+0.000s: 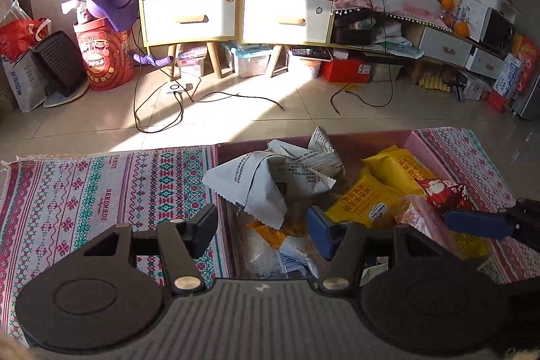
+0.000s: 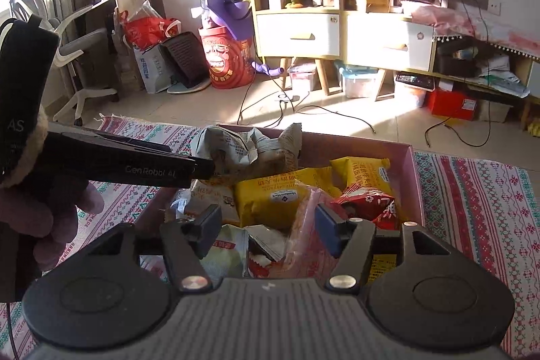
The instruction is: Organize snacks
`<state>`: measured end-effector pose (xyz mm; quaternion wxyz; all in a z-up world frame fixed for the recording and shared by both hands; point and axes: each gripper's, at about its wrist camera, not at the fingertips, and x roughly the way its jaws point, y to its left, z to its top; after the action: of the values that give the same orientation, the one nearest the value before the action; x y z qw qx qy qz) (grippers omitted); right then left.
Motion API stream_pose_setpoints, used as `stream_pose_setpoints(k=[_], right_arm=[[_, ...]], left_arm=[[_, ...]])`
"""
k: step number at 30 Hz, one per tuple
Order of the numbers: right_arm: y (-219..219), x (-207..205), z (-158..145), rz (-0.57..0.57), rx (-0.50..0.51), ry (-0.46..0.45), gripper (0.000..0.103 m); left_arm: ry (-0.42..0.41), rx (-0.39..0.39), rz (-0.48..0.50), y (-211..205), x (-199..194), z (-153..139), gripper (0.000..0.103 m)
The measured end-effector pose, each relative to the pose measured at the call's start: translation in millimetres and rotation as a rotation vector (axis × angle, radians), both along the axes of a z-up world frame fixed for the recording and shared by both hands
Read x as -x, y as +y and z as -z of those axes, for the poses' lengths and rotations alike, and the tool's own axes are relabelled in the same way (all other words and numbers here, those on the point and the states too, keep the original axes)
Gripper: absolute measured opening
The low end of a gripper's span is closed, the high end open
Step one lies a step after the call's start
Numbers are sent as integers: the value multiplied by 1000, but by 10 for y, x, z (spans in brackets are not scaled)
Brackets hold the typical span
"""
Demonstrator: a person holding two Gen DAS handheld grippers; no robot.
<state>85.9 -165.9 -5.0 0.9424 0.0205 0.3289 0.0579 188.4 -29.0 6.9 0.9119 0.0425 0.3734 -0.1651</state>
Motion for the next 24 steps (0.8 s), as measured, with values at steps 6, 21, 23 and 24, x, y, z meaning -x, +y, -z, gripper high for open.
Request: stream_pose_setpoints(k=[6,21,23,24], right_arm=[[-98,75,-59,30,-10,2,64],[-156,388,-147,128,66,77,88],[-133,464,-153,144,82,90,93],[-116,492,-151,152,96,100,94]], left_arm=[[2,-11,0,60,201,-30,75],[-12,-48,-29,22,983,-199,103],[-2,-57,-50,11,1077,-211,103],[7,-63,-56,4,1128,-212,103]])
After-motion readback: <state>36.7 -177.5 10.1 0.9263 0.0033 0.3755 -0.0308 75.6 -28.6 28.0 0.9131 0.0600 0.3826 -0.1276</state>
